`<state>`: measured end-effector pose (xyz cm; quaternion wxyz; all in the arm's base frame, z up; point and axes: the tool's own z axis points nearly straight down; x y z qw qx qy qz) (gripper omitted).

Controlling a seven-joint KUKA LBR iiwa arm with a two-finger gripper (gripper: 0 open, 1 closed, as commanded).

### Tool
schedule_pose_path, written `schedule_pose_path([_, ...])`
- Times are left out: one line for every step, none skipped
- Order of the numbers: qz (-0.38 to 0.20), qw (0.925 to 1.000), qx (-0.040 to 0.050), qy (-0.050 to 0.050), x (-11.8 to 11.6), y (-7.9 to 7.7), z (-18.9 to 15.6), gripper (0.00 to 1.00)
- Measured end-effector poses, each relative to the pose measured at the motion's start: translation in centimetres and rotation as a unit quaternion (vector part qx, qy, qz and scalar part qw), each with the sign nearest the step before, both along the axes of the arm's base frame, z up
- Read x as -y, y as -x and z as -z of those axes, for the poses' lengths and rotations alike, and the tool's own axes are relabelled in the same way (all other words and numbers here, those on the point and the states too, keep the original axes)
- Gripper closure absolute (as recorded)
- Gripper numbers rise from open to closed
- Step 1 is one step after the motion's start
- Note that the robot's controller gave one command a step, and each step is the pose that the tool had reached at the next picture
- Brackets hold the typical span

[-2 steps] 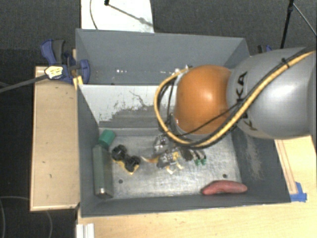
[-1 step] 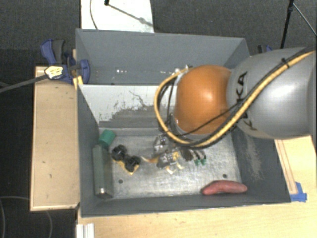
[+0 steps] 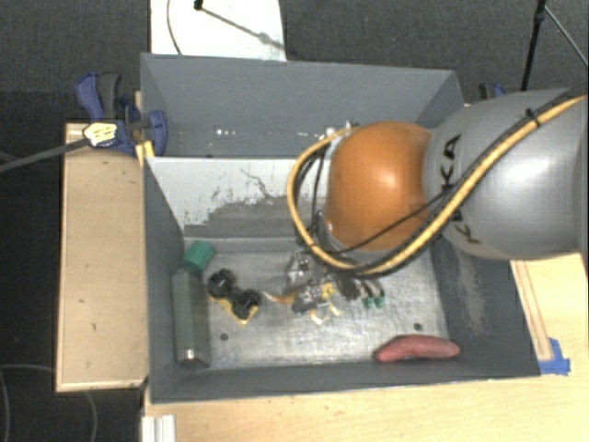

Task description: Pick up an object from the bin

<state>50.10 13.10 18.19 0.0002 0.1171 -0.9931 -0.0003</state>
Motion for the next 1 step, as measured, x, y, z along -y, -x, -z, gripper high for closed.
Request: schedule_pose_path([0.008,1.0,0.0013,0.0,0.54,-0.17,-0.55,1.0])
